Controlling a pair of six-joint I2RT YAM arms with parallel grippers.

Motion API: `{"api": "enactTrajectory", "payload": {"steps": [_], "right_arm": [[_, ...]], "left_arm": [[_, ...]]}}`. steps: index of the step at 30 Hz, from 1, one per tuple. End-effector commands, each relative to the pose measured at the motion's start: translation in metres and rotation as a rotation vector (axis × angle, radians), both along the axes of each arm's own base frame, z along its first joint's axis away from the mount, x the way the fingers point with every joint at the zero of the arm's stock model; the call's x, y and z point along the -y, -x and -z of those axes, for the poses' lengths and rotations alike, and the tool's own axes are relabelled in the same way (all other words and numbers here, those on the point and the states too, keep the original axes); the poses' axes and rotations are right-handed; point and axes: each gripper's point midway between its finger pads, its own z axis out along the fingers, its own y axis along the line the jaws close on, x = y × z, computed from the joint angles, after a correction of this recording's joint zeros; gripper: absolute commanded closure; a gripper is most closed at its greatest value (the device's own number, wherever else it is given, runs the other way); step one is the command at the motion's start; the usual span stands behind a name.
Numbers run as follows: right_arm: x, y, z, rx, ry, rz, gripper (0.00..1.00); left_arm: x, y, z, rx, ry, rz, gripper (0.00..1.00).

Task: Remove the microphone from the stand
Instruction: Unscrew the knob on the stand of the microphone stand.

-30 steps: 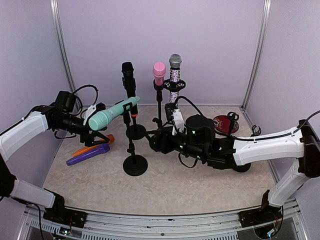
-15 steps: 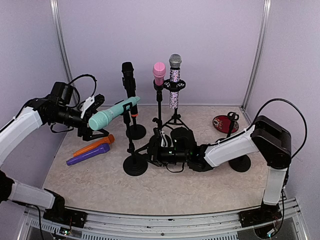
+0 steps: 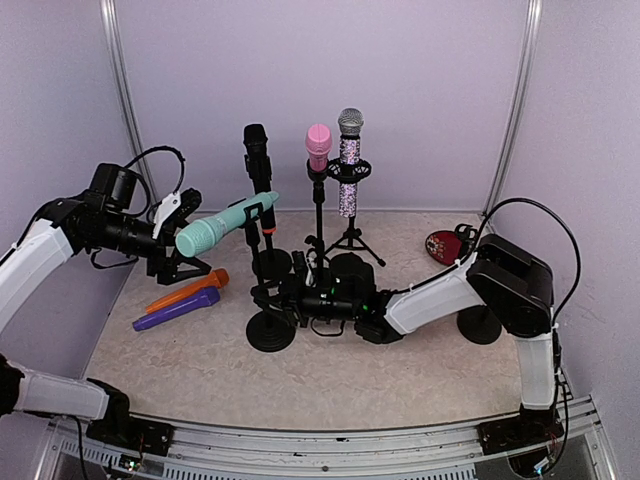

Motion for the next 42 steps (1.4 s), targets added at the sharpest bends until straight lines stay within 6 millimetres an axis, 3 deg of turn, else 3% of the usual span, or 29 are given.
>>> {"api": "enactTrajectory", "payload": {"steps": [1,11,17,22,30,34,42], "right_arm": [[-0.004,-0.011,0.000,-0.026,-0.018,0.064,0.58],[0.007,-0.013,0.018,-0.075,0.041,0.174,0.68],[0.000,-0.018,0.011,-0.072,0.034,0.195,0.74],[0.004,-0.021,0.007,-0.063,0.038,0.222,0.81],[0.013,-0.026,0.007,-0.022,0.163,0.257,1.00],[0.016,-0.025,0.015,0.004,0.243,0.242,1.00],[0.027,-0.021,0.054,-0.025,0.376,0.176,1.00]], "left_arm": [[0.002,0.003,-0.011,0.029,0.000,0.009,0.18],[0.026,0.023,-0.045,0.070,0.030,0.086,0.19],[0.038,0.037,-0.061,0.092,0.044,0.126,0.21],[0.042,0.044,-0.063,0.092,0.039,0.139,0.21],[0.043,0.045,-0.060,0.094,0.033,0.134,0.21],[0.045,0.046,-0.060,0.102,0.028,0.141,0.21],[0.060,0.045,-0.065,0.110,0.036,0.169,0.21]]}}
